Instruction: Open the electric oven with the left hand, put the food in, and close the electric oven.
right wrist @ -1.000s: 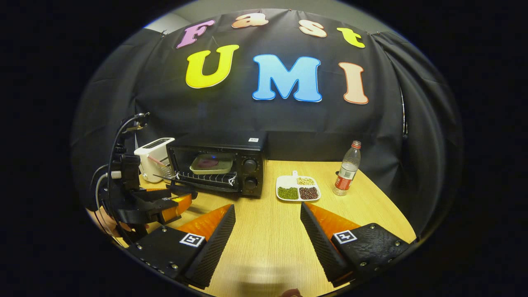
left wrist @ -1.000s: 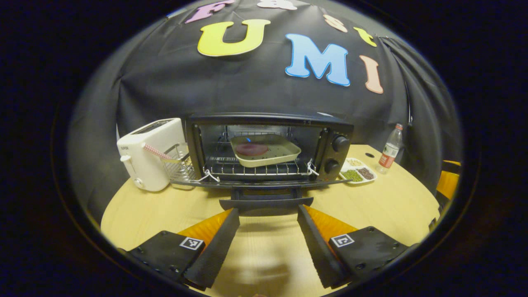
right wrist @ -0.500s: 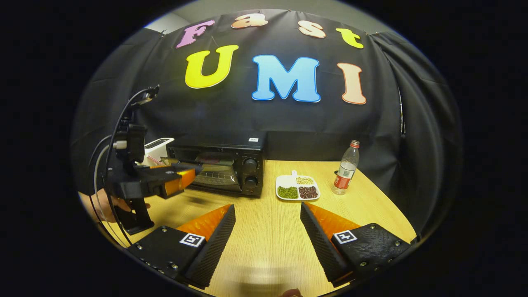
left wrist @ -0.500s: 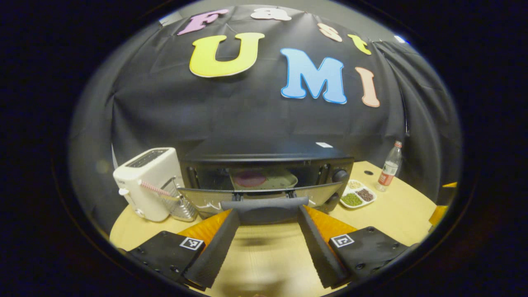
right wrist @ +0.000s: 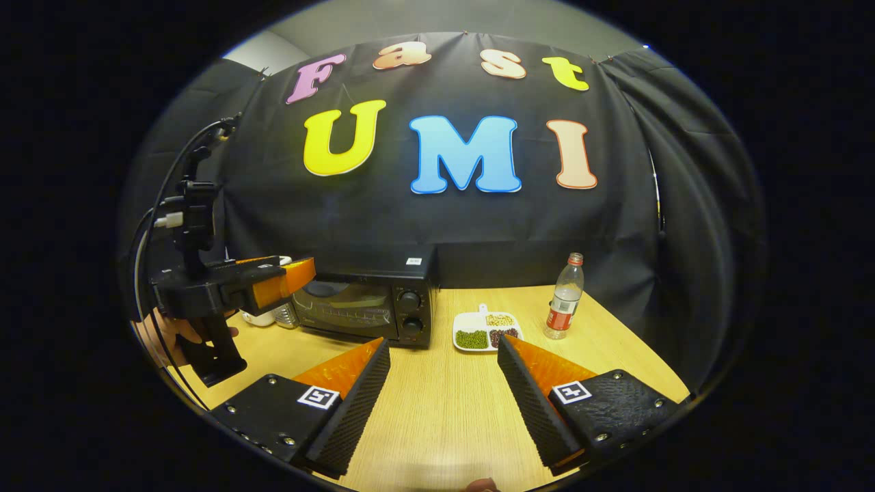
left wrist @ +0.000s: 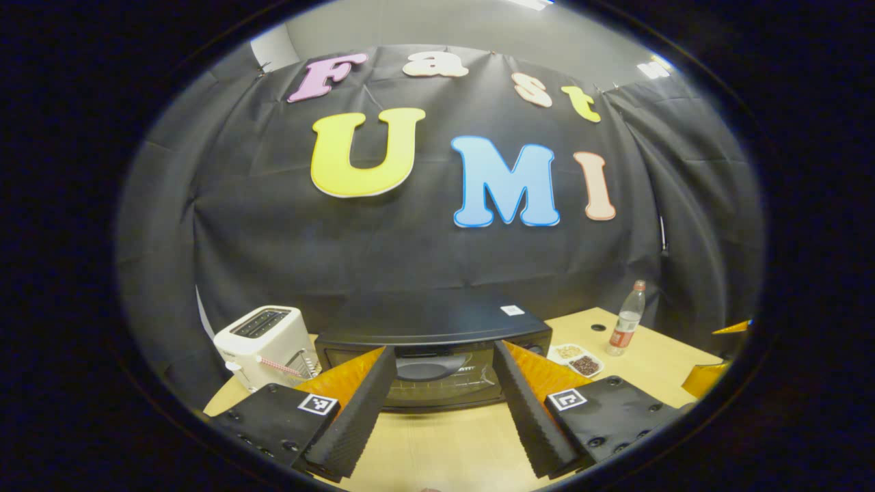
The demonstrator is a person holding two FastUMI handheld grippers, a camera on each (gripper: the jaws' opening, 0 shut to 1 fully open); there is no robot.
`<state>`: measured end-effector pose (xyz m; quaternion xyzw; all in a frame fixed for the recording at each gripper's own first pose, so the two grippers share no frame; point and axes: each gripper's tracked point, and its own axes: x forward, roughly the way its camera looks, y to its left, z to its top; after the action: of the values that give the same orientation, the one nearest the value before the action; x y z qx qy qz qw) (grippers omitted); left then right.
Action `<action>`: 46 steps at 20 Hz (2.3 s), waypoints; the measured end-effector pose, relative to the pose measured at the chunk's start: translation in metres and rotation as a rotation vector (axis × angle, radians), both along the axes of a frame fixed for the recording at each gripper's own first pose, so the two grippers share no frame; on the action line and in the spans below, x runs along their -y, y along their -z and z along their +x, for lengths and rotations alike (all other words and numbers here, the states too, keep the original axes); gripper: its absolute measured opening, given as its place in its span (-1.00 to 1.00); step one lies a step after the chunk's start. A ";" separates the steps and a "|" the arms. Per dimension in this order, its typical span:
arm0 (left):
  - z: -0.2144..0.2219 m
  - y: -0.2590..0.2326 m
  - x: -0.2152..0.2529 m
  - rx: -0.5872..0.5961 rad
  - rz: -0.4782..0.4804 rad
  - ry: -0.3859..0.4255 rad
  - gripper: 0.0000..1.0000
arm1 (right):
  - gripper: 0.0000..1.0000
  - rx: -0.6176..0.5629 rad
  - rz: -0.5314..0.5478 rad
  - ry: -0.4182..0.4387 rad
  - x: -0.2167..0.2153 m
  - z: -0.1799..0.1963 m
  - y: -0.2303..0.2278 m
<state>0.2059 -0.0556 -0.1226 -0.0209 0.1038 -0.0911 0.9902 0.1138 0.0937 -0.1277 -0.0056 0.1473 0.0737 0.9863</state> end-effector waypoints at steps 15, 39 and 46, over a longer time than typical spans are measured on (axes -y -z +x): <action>-0.179 -0.099 0.032 0.115 0.016 -0.128 0.82 | 0.96 0.176 0.056 -0.080 0.053 -0.063 -0.073; -0.226 -0.136 -0.003 0.207 0.026 -0.065 1.00 | 0.94 0.248 0.050 0.030 0.049 -0.118 -0.105; -0.222 -0.142 -0.008 0.226 0.018 -0.075 1.00 | 0.95 0.267 0.051 0.011 0.040 -0.120 -0.112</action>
<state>-0.0158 -0.0477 0.0192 -0.0053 -0.0084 -0.0547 0.9985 -0.0057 0.0535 -0.0153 0.0106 0.0129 0.0705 0.9974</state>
